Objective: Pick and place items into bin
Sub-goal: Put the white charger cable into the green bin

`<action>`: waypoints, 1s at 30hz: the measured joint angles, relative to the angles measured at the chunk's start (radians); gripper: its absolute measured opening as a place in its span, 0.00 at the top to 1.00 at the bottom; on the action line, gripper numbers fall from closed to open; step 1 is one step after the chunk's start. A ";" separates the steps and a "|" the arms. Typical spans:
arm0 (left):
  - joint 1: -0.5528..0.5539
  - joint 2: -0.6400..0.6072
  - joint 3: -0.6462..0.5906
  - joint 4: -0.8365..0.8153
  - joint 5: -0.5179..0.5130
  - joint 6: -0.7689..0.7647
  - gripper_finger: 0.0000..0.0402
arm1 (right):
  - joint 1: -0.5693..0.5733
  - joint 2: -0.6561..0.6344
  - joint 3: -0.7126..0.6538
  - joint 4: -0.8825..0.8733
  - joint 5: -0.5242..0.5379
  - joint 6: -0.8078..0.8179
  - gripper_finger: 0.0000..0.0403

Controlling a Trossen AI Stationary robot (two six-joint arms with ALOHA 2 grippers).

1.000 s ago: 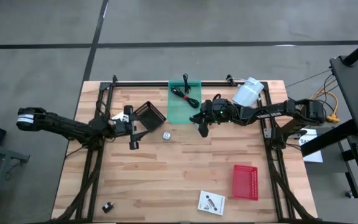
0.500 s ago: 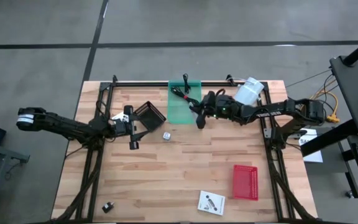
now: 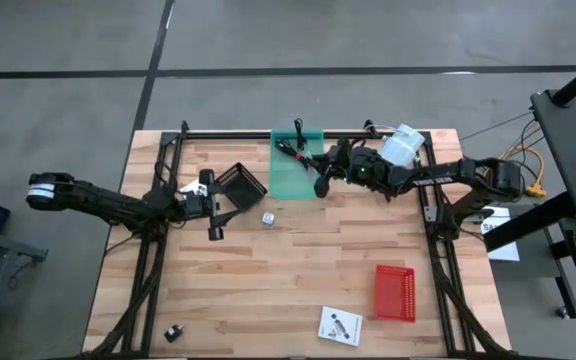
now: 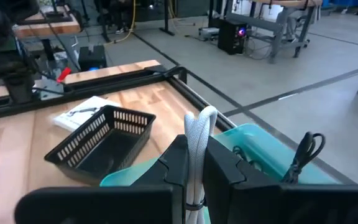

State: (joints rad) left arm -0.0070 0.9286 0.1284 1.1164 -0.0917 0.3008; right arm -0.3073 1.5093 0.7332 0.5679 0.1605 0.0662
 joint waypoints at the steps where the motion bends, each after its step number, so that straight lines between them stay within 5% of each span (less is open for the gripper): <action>1: 0.000 0.000 0.000 0.000 0.000 0.000 0.48 | -0.004 0.000 0.004 0.000 0.000 0.000 0.96; 19: 0.000 -0.010 -0.018 -0.017 -0.002 -0.117 0.48 | -0.011 0.000 0.017 -0.010 -0.004 -0.017 0.96; 30: 0.000 -0.431 -0.026 -0.606 -0.042 -0.224 0.48 | -0.010 0.000 0.017 -0.011 -0.005 -0.018 0.96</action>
State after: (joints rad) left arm -0.0067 0.4976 0.1024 0.5104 -0.1332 0.0771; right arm -0.3172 1.5093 0.7498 0.5571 0.1556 0.0483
